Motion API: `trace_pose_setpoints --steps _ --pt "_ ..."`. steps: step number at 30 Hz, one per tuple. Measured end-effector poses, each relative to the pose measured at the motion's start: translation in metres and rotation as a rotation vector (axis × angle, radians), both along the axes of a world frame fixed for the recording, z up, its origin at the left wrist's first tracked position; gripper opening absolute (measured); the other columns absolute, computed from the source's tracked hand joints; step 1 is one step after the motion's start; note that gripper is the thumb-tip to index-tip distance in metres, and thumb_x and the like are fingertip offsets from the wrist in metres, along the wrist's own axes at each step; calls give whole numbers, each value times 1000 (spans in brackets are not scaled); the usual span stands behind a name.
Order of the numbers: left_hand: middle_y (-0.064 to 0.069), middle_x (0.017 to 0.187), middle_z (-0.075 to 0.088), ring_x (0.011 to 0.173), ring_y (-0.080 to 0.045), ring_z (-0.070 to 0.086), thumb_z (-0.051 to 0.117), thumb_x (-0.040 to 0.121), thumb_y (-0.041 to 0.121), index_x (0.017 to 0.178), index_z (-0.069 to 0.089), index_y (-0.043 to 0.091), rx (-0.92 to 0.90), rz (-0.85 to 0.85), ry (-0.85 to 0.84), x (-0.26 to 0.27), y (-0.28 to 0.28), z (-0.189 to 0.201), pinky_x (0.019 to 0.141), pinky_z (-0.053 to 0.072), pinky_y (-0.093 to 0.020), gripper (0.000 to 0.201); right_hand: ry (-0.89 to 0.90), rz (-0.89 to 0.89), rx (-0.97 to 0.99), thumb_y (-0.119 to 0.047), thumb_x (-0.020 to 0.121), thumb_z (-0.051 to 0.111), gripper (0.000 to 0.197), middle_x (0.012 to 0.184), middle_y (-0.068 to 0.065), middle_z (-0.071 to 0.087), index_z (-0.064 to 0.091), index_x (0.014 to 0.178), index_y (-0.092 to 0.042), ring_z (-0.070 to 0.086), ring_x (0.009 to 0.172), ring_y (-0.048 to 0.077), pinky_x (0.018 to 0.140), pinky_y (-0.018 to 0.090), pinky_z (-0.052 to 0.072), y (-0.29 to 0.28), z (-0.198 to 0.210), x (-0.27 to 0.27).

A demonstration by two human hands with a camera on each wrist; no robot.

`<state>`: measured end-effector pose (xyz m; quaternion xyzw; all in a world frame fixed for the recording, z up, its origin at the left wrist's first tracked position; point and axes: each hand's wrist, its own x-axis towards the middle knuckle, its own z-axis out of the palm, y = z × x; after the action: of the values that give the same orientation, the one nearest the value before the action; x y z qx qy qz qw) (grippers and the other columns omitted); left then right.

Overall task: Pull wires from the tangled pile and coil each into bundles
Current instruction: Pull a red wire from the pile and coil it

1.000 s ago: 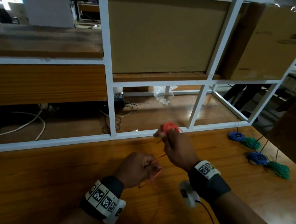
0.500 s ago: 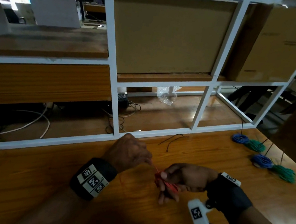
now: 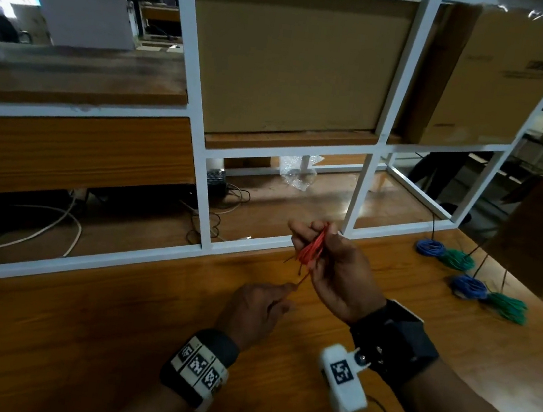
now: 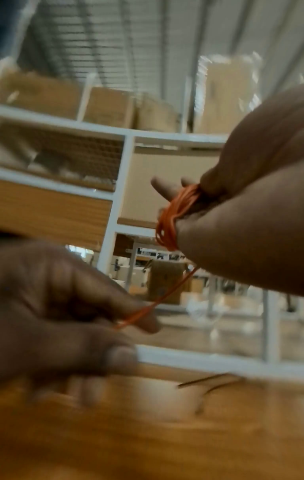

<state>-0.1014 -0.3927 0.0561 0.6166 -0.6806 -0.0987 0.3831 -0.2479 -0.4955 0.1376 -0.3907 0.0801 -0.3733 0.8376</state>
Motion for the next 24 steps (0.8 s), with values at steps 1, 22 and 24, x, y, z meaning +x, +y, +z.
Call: trace_pose_setpoints --steps 1,22,24 --pt "5 100 76 85 -8 69 53 96 42 126 68 22 58 9 44 -1 3 -4 73 57 -25 39 152 -156 -218 -23 110 40 31 125 21 70 65 112 -4 65 125 28 108 36 52 -3 -6 0" --pt "-6 83 75 71 -20 69 66 94 28 92 77 20 144 -104 355 40 -2 58 62 56 -34 14 293 752 69 -16 108 45 28 94 29 72 60 107 8 67 116 42 104 47 51 20 -25 -27" --pt "-14 86 73 74 -37 67 61 96 27 95 76 21 118 -126 451 33 -8 55 63 55 -48 17 122 705 246 -15 106 51 29 102 31 70 53 120 10 66 117 44 101 47 54 20 -21 -24"
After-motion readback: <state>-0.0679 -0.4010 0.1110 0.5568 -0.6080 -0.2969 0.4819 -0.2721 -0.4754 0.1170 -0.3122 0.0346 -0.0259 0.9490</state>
